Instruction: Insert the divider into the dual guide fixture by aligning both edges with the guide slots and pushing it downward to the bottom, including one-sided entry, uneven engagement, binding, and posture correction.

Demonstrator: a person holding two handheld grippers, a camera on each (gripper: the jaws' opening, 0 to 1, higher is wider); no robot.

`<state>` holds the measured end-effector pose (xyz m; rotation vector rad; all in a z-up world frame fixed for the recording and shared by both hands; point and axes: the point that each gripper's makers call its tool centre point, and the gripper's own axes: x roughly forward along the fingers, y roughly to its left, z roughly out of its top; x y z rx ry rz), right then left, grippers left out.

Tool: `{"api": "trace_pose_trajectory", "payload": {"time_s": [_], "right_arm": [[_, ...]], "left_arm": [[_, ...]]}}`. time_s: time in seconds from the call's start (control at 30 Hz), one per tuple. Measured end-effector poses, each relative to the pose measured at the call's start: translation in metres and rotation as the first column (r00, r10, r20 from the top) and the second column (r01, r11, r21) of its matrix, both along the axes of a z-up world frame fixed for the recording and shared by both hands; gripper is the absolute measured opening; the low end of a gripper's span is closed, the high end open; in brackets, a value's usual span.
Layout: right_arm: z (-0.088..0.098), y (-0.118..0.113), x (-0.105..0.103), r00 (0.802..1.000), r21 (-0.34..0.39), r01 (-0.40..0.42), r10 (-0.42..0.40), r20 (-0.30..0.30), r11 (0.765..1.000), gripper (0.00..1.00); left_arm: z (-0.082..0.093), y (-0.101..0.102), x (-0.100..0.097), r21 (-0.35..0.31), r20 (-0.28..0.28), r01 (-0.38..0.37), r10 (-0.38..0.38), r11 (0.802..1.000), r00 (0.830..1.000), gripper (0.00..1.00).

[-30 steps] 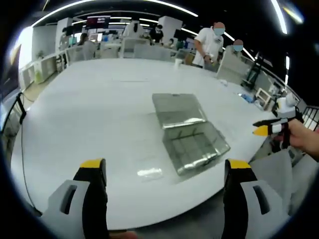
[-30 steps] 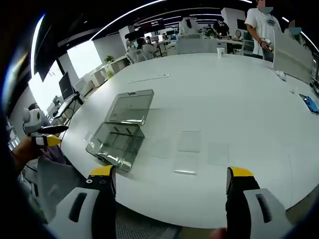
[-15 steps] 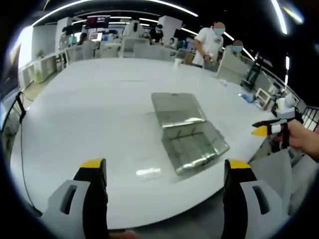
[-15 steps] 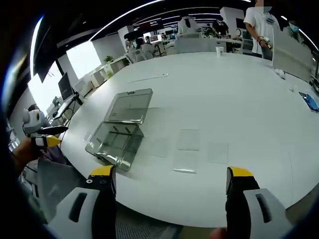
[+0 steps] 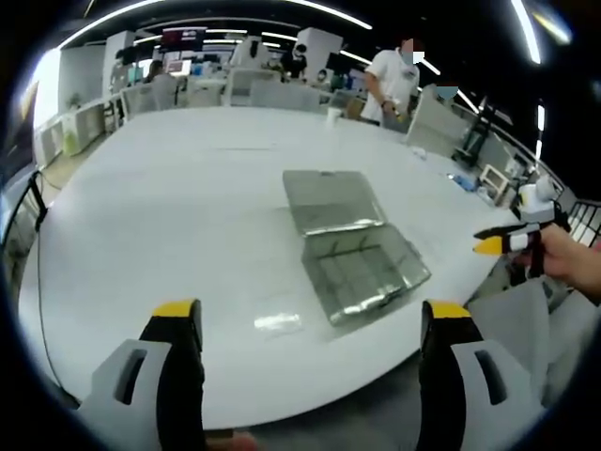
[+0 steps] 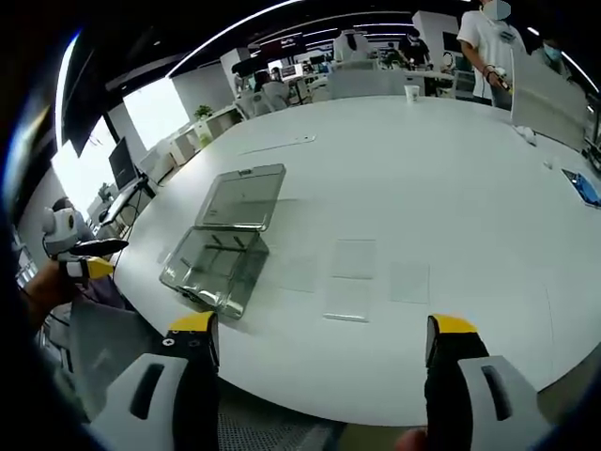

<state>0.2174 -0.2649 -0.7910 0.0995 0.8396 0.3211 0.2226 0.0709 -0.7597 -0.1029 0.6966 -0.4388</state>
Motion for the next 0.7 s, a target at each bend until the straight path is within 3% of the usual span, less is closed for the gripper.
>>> {"api": "trace_pose_trajectory", "payload": {"time_s": [0.7], "right_arm": [[-0.0008, -0.0011, 0.0046, 1.000, 0.001, 0.003, -0.003, -0.004, 1.000, 0.89]], "left_arm": [[-0.0006, -0.0008, -0.0014, 0.001, -0.004, 0.002, -0.002, 1.000, 1.000, 0.93]]}}
